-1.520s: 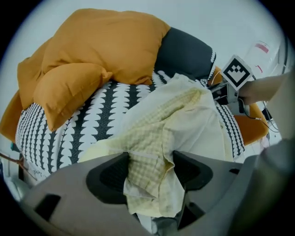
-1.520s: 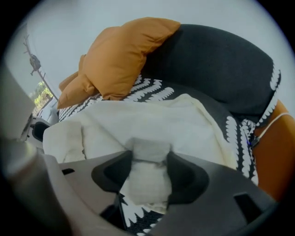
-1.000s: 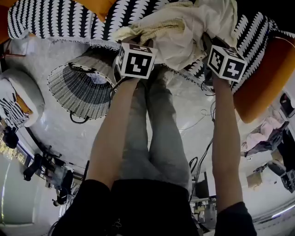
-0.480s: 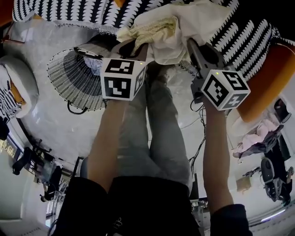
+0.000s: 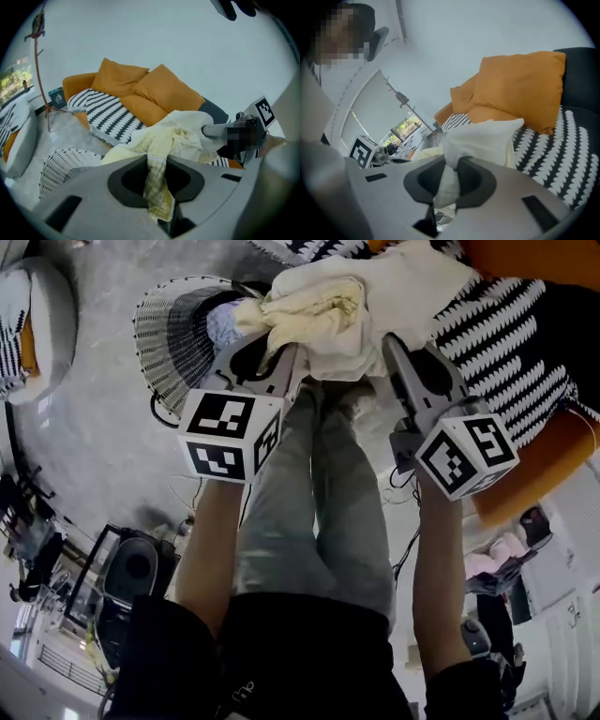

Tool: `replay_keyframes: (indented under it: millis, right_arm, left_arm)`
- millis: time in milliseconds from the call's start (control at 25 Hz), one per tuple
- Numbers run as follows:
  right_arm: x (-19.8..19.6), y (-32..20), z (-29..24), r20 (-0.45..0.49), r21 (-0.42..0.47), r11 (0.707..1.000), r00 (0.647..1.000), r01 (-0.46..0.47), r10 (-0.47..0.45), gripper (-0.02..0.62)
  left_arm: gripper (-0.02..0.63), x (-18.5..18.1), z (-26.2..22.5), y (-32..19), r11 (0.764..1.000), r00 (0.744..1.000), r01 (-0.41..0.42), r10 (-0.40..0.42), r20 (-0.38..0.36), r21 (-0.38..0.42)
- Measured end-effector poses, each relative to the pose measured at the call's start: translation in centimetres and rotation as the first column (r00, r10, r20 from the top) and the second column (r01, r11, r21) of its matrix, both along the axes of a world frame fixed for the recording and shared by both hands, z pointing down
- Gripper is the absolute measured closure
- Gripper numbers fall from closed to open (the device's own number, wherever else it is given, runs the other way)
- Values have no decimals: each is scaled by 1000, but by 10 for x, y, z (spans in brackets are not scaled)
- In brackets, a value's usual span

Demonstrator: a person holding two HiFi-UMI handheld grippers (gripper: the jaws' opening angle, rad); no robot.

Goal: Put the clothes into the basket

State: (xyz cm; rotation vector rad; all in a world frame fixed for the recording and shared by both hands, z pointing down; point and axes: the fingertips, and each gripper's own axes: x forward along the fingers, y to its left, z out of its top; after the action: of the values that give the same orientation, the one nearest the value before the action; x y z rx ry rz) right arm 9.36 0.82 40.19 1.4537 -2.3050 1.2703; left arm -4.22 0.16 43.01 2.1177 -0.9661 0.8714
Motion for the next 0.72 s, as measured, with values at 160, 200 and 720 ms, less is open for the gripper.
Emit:
replay_keyframes:
  millis: [160, 200, 720]
  right_arm:
    - [-71, -13, -12, 35, 28, 991, 990, 133, -134, 543]
    - [-90, -13, -15, 45, 31, 986, 985, 164, -165, 543]
    - [-301, 22, -6, 195, -29, 843, 830, 537, -522, 543]
  left_arm:
    - [528, -73, -12, 9, 986, 986, 165, -165, -7, 16]
    - [528, -92, -15, 13, 979, 980, 201, -201, -4, 22]
    - [528, -297, -13, 92, 755, 750, 654, -656, 86, 58]
